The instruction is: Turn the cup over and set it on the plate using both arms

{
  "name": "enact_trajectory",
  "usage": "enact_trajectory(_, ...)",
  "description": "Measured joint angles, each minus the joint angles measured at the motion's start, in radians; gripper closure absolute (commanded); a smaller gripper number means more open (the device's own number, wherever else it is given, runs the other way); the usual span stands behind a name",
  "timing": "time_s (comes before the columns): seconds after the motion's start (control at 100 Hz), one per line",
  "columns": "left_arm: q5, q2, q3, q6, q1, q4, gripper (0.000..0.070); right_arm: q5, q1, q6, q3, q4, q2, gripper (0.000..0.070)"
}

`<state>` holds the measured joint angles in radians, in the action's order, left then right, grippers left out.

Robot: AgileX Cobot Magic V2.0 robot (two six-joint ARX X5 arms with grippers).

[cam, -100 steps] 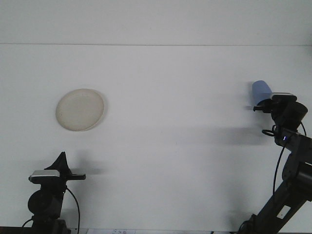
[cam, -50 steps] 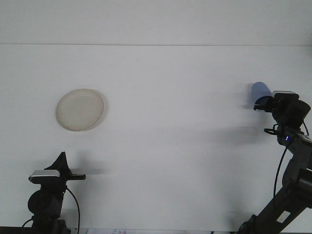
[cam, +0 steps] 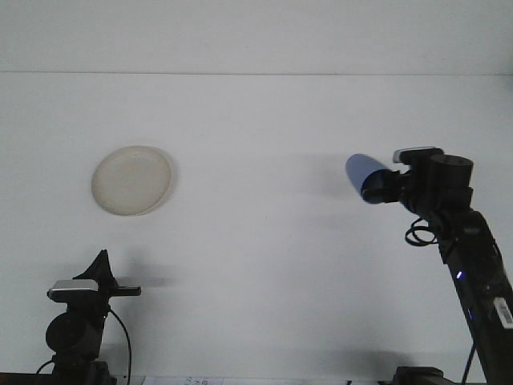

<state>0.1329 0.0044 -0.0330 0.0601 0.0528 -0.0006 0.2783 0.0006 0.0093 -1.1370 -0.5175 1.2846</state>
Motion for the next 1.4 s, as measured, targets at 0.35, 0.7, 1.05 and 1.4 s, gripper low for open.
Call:
enact_trajectory(0.35,0.000,0.000,0.000,0.000,0.000,0.000,0.0686,-0.097,0.497,0.014,-0.212,-0.448,0.048,0.0696)
enact_trajectory(0.7,0.000,0.000,0.000,0.000,0.000,0.000,0.0685,-0.126,0.746,0.011,-0.316,-0.628,0.319,0.0697)
enact_trajectory(1.05,0.000,0.000,0.000,0.000,0.000,0.000,0.0685,-0.172,0.830,-0.031,-0.362,-0.714,0.459,0.0696)
enact_trajectory(1.4,0.000,0.000,0.000,0.000,0.000,0.000,0.0686,-0.172,0.836,-0.040,-0.362,-0.715,0.484,0.0294)
